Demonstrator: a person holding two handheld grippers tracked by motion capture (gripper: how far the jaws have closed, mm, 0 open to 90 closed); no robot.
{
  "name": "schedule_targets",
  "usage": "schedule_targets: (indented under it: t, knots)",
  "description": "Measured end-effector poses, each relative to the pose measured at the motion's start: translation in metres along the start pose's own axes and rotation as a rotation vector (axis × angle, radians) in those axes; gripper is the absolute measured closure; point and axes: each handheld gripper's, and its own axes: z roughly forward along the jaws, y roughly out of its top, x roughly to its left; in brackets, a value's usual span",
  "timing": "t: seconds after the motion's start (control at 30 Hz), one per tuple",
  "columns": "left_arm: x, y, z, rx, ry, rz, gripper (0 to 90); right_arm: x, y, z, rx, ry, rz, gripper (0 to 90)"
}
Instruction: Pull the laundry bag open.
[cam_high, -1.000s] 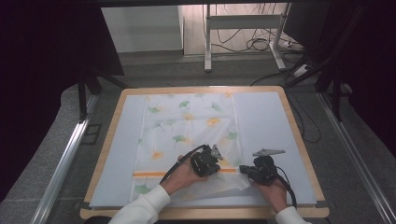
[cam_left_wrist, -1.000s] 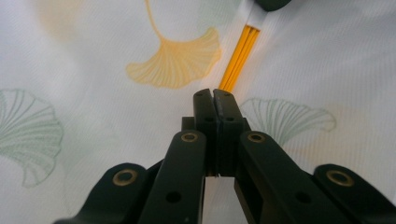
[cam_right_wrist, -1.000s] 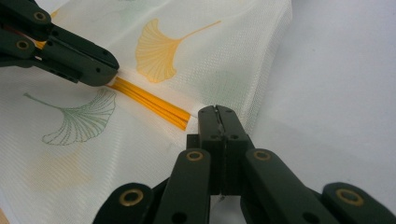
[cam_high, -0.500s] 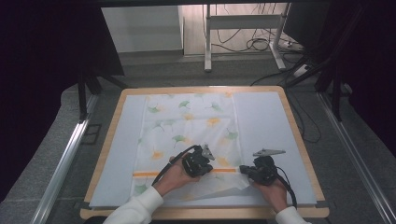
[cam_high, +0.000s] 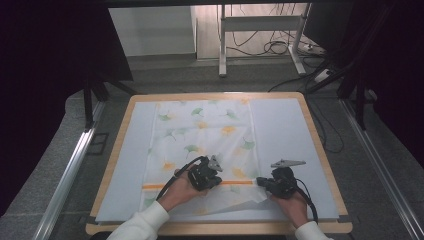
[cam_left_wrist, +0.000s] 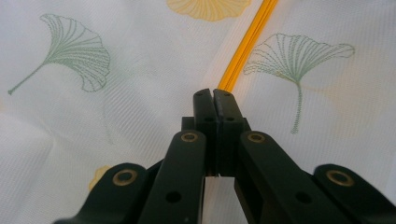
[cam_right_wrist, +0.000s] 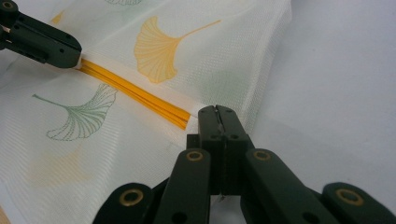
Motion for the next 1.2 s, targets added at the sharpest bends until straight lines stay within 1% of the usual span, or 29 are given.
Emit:
schedule_targets:
  t: [0.23,0.53,0.77,0.9,1.03,1.17,1.2]
  knots:
    - [0.0022,-0.0052,-0.0031,-0.004,-0.003,-0.008,90.0,0.0,-0.0001,0.0,0.0,-0.001,-0.001,89.9]
    - [0.0014,-0.0044,-0.0031,0.001,0.0,-0.011,90.0,-0.0004,-0.0001,-0.0001,0.0,0.002,0.0,89.9]
    - [-0.0011,-0.0032,-0.0035,0.015,0.01,0.002,90.0,-0.0003,0.0,-0.0001,0.0,0.002,-0.001,89.9]
    - [-0.0029,-0.0018,-0.0034,0.027,0.023,0.019,90.0,0.0,0.0,-0.0001,0.001,0.0,-0.003,89.9]
    - [-0.0022,-0.0009,-0.003,0.032,0.021,0.019,90.0,0.0001,-0.0001,0.0,0.0,-0.001,-0.003,90.0]
    - [-0.0003,-0.003,-0.0053,0.045,0.036,0.021,90.0,0.0,-0.0002,-0.0001,-0.001,-0.001,-0.004,90.0]
    - [0.0006,-0.0041,-0.0059,0.041,0.035,0.016,90.0,-0.0001,-0.0002,-0.0001,0.0,0.0,-0.004,89.9]
